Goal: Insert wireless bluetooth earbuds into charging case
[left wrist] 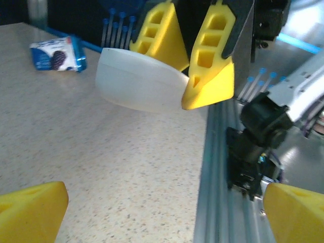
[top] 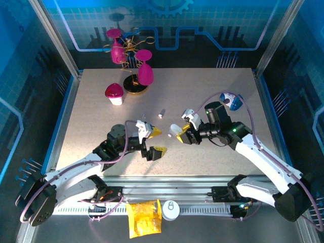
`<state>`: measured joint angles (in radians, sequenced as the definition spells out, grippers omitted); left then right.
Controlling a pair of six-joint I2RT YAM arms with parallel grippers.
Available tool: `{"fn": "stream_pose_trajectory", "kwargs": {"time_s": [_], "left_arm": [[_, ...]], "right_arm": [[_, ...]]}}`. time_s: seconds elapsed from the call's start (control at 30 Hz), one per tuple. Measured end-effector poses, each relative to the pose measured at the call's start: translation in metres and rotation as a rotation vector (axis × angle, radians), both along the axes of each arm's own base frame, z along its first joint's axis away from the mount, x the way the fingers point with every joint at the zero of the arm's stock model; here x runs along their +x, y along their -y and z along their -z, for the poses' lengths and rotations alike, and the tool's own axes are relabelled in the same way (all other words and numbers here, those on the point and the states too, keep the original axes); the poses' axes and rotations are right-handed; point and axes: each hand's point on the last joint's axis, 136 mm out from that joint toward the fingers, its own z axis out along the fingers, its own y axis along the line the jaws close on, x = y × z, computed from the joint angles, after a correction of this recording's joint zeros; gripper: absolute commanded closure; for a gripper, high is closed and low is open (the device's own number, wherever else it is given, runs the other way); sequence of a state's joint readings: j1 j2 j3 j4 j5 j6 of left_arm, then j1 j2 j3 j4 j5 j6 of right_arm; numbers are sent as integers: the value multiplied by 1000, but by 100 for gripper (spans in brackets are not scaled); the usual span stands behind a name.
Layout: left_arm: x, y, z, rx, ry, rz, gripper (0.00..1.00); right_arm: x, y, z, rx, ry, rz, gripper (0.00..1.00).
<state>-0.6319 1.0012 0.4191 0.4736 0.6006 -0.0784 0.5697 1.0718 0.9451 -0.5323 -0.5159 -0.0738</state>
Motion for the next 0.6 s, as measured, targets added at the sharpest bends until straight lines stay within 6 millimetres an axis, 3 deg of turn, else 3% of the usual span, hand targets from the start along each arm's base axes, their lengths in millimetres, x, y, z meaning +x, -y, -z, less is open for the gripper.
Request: {"fn": "stream_pose_trajectory", "kwargs": {"time_s": [0.3,0.6], "left_arm": [[-28,11,-30,-62,29,204,12],[-41,14,-38,-92,13,299,29]], "right_arm": [[-48,-22,-25,41,14,-227,73],[-45,-35,-24,19,20,-289,73]]}}
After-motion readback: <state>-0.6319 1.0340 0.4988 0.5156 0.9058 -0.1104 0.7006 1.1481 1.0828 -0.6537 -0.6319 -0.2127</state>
